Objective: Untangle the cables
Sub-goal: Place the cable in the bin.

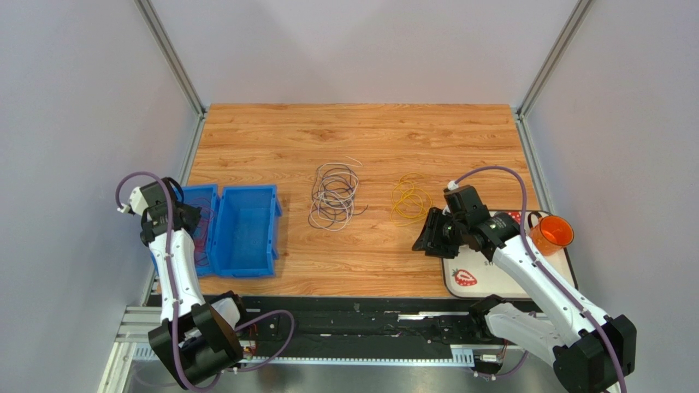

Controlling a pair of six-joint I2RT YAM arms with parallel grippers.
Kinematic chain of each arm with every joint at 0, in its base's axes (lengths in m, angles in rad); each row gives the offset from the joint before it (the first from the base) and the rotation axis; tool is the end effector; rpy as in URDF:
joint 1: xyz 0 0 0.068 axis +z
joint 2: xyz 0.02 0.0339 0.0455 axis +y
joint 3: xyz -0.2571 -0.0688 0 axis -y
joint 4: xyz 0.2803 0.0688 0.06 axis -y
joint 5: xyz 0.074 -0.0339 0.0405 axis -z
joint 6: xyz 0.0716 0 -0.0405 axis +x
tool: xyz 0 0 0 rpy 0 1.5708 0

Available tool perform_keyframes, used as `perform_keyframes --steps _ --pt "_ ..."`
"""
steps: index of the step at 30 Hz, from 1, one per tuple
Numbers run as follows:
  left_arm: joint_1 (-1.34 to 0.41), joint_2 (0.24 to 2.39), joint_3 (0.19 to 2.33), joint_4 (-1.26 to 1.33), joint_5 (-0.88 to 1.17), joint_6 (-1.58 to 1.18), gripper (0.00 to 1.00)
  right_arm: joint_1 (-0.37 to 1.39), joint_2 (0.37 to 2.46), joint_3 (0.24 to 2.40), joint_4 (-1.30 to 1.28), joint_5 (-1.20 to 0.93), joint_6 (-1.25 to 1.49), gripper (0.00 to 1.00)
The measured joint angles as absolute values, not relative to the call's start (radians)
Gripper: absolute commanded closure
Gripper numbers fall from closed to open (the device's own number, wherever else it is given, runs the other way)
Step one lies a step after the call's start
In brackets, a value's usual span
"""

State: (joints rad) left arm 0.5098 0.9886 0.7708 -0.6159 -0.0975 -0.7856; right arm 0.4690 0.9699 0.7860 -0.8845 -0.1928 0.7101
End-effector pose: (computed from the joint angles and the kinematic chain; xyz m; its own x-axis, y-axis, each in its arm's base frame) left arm 0.2261 0.1344 0.2187 -0.0730 -0.8473 -0.5262 -0.8408 0.3360 -0.4244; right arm 0.1996 0.1165 0.2068 -0.9357 0.2432 -0.2557 0.1109 0.8905 0.4413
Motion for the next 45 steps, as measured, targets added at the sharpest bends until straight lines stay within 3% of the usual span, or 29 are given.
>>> perform_keyframes --steps 10,18,19,20,21,22,23,24,33,45 --pt "0.511 0.959 0.917 -0.674 -0.252 -0.708 1.0 0.471 0.973 0.786 -0.878 -0.194 0.711 0.56" --pt "0.518 0.986 0.899 -0.723 -0.344 -0.718 0.86 0.476 0.976 0.786 -0.878 -0.193 0.71 0.56" --pt "0.519 0.99 0.894 -0.725 -0.347 -0.72 0.78 0.476 0.976 0.785 -0.878 -0.193 0.71 0.56" --pt "0.519 0.996 0.891 -0.728 -0.35 -0.724 0.64 0.476 0.976 0.785 -0.878 -0.193 0.71 0.56" --pt "0.52 1.005 0.89 -0.731 -0.35 -0.725 0.38 0.476 0.976 0.784 -0.878 -0.193 0.71 0.56" --pt "0.521 1.013 0.89 -0.733 -0.348 -0.723 0.24 0.476 0.976 0.784 -0.878 -0.193 0.71 0.56" --pt "0.525 1.023 0.89 -0.732 -0.338 -0.724 0.12 0.476 0.975 0.784 -0.878 -0.193 0.711 0.56" --pt "0.532 1.032 0.89 -0.732 -0.329 -0.723 0.07 0.476 0.974 0.784 -0.878 -0.193 0.71 0.56" --pt "0.548 1.002 0.903 -0.717 -0.226 -0.698 0.05 0.476 0.96 0.784 -0.879 -0.192 0.71 0.56" --pt "0.504 0.992 1.156 -0.732 0.107 -0.532 0.05 0.476 1.024 0.807 -0.873 -0.184 0.709 0.56"
